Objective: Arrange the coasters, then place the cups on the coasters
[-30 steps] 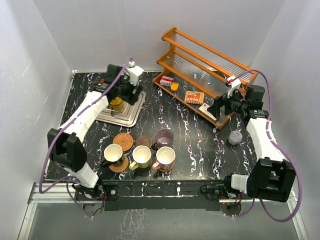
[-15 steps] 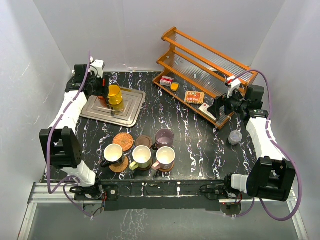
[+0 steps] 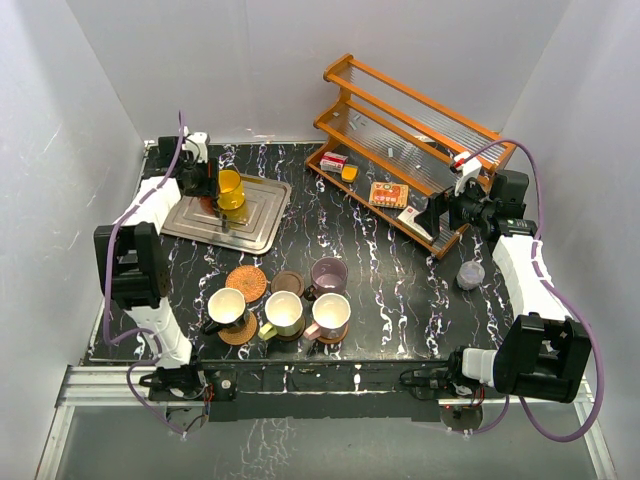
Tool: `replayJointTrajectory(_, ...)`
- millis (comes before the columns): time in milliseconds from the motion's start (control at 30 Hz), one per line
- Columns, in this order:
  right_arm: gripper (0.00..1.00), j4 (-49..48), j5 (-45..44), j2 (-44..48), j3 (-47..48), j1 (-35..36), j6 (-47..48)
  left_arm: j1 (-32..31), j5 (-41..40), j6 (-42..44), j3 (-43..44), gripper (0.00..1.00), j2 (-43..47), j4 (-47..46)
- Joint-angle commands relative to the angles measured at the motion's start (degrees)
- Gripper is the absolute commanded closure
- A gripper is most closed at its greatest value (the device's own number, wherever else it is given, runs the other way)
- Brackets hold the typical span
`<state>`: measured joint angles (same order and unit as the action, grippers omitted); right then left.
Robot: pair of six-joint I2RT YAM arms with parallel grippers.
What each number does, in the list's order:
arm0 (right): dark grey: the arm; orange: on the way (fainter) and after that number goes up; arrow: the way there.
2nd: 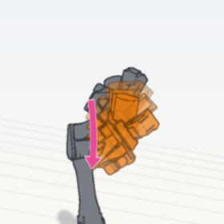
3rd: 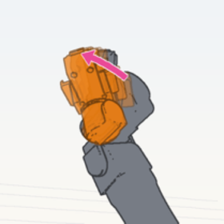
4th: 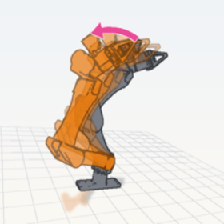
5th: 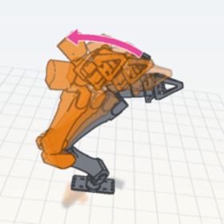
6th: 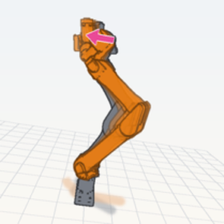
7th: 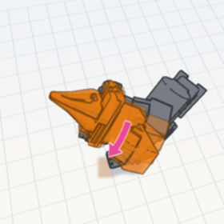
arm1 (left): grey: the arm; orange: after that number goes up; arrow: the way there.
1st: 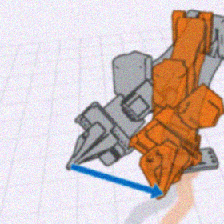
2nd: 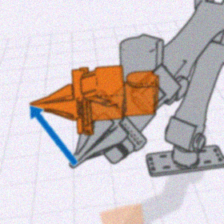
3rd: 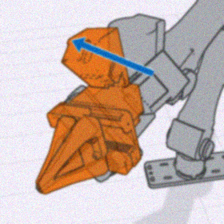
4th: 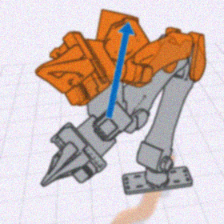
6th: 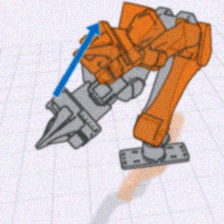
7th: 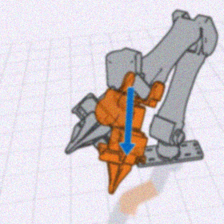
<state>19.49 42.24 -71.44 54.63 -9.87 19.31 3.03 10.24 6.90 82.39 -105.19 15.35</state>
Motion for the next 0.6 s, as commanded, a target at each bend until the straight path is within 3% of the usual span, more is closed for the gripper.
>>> replayJointTrajectory(0,0.02,-1.65,0.88,0.18,1.97,-0.15,-0.10,0.20,1.93,-1.18,3.59,0.45,-1.69,-2.28)
replayJointTrajectory(567,0.02,-1.72,0.69,-0.10,1.92,-0.16,-0.06,0.18,3.47,-2.64,9.26,0.55,-8.48,-2.51)
